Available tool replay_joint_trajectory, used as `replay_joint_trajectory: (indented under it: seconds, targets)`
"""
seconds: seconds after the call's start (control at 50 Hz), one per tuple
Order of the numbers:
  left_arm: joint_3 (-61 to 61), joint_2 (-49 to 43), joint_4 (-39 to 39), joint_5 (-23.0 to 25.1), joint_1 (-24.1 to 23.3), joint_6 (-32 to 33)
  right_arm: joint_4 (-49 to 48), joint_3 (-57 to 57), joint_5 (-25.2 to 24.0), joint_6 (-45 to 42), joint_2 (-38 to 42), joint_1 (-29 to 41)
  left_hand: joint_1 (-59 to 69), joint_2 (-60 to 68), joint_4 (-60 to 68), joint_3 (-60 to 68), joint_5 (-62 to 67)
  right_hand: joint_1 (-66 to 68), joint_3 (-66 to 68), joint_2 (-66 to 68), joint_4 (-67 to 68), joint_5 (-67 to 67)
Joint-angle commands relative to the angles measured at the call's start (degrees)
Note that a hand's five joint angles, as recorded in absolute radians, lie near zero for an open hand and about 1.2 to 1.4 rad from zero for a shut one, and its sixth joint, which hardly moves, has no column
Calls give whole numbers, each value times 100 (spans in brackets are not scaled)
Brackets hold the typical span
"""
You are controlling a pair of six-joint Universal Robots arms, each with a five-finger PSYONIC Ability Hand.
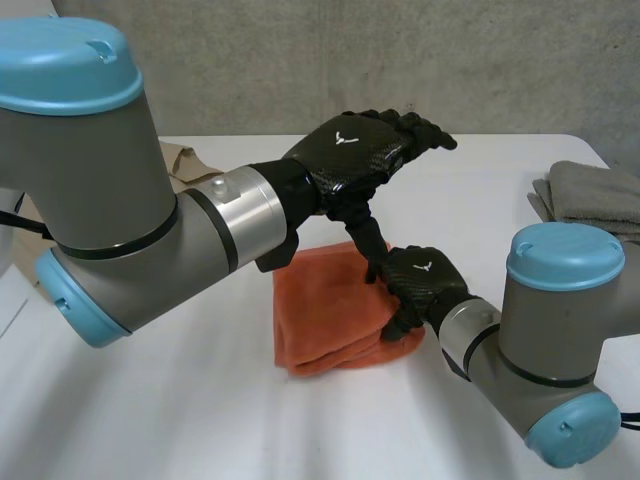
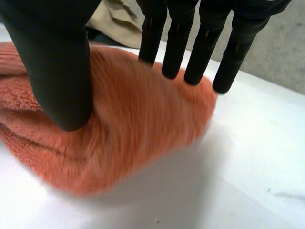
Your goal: Fold the laundry.
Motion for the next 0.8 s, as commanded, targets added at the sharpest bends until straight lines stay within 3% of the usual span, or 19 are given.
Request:
replay_joint_trajectory:
  seconds: [0.02, 0.32, 0.8]
  targets:
    - [103, 132, -66, 19, 27, 5, 66, 25, 345, -1257, -130, 467, -90, -165, -153, -202, -295, -1319, -1289, -1325, -1313, -1228]
    - [-37, 194, -39, 19, 150, 5, -452, 95, 715, -1565, 547, 863, -90, -165, -153, -202, -295, -1742, -1712, -1748, -1735, -1650]
    - [-143, 282, -39, 72, 255, -56, -2025, -1, 794, -2022, 899, 670, -90, -165, -153, -202, -295, -953, -923, -958, -946, -861]
